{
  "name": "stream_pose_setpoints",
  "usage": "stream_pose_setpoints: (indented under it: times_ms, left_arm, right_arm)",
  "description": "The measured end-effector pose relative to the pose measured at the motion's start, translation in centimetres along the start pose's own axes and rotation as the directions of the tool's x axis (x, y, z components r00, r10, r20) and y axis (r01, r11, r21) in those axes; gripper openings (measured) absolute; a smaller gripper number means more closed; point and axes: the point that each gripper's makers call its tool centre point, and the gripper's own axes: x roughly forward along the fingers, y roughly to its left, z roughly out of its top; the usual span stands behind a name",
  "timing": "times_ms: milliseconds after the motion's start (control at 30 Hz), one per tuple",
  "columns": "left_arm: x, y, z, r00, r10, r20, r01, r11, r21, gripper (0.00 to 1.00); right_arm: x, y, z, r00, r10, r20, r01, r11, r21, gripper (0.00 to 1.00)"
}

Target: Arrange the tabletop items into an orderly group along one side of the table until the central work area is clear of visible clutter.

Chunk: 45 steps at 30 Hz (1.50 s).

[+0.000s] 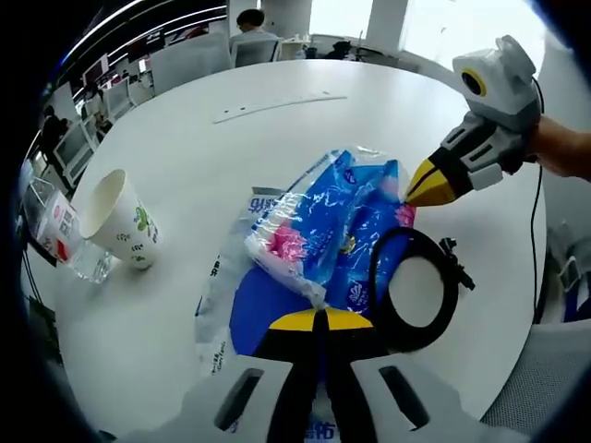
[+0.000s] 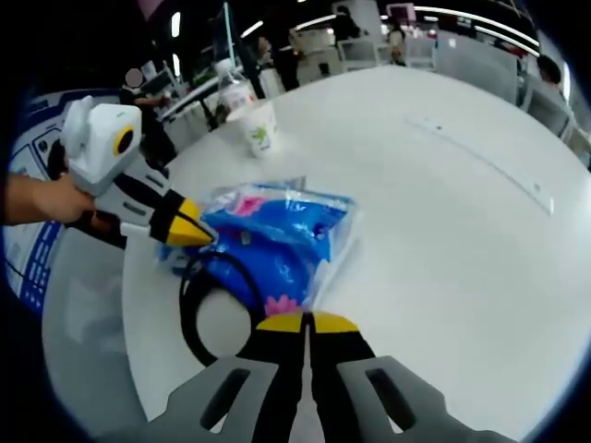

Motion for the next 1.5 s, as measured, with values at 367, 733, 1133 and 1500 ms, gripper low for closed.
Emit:
stream_pose_setpoints:
  times_ms: [367, 733, 1133, 1500]
  left_arm:
    - [-0.3, -1.0, -1.4, 1.000, -0.011, -0.019, 0.011, 1.000, -0.006, 0.00]
    - [-0.9, -0.8, -0.9, 1.000, 0.016, -0.003, -0.016, 0.999, 0.032, 0.00]
    - [-1.6, 0.7, 1.1, 0.998, 0.054, 0.041, -0.057, 0.996, 0.066, 0.00]
    - [-1.7, 1.9, 2.5, 0.995, 0.068, 0.068, -0.072, 0.995, 0.064, 0.00]
  right_arm:
    - [-0.2, 0.9, -1.0, 1.000, 0.010, -0.016, -0.010, 1.000, 0.005, 0.00]
    - [-0.7, 1.5, -0.9, 1.000, 0.005, -0.012, -0.006, 1.000, -0.011, 0.00]
    - [-1.2, 1.2, 1.2, 0.999, -0.021, 0.045, 0.023, 0.999, -0.040, 0.00]
    - [-1.7, 0.9, 2.7, 0.996, -0.035, 0.084, 0.038, 0.999, -0.035, 0.00]
